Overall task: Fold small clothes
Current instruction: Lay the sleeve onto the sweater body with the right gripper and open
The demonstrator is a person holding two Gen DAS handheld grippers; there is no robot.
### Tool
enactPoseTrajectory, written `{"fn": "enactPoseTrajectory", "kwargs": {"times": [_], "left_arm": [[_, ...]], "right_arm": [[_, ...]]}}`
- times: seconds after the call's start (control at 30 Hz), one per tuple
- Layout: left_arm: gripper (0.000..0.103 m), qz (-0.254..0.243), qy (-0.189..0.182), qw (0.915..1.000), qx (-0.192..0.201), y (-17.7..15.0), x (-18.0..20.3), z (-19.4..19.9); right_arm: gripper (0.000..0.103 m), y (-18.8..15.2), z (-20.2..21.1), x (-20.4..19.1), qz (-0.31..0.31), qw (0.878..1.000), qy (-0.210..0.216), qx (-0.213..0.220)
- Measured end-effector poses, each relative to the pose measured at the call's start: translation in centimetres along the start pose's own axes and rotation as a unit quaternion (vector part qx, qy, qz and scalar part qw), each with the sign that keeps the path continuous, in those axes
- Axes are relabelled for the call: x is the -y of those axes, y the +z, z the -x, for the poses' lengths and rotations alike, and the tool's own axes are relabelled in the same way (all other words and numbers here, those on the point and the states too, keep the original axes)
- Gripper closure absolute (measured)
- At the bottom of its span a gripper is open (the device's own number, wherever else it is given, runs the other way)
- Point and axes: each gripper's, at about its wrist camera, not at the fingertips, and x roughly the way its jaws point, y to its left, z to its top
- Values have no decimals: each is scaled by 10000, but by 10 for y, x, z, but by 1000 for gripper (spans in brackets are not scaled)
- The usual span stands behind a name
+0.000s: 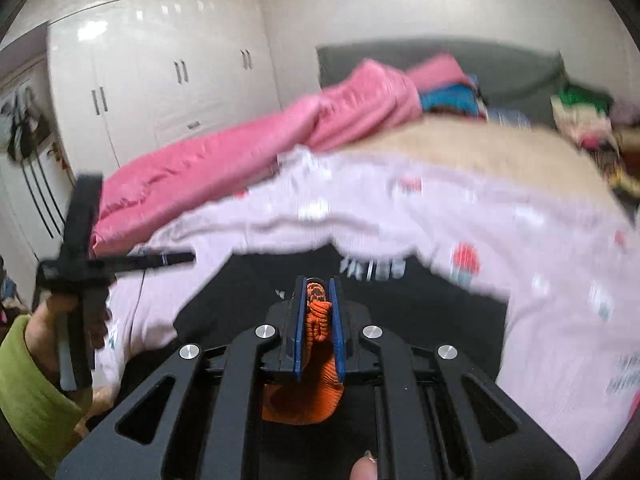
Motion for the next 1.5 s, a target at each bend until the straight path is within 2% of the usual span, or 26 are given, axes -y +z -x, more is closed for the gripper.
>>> {"fn": "enactPoseTrajectory", "kwargs": {"times": [0.07, 0.17, 0.43, 1.07, 1.3, 1.4, 1.5], "left_arm": [[36, -21, 23, 10000, -26, 0, 0, -3], [36, -55, 17, 9999, -93, -1, 3, -10], [36, -275, 175, 9989, -339, -6, 14, -29], [36, -554, 186, 9956, -728, -18, 31, -65], [36, -660, 209, 9952, -694, -18, 32, -66], [36, -719, 236, 9945, -729, -21, 34, -70], [51, -772, 192, 9932, -848, -26, 35, -77]], "right_arm": [[92, 10, 0, 6, 201, 9996, -104, 156], [92, 12, -10, 24, 169, 9994, -279, 90], [92, -15, -28, 55, -176, 9985, -504, -124], [91, -52, -51, 79, -503, 9918, -926, -724], [86, -58, -45, 93, -714, 9850, -1366, -775], [70, -60, -36, 92, -790, 9853, -1337, -720], [70, -64, -36, 80, -689, 9878, -1148, -796]]}}
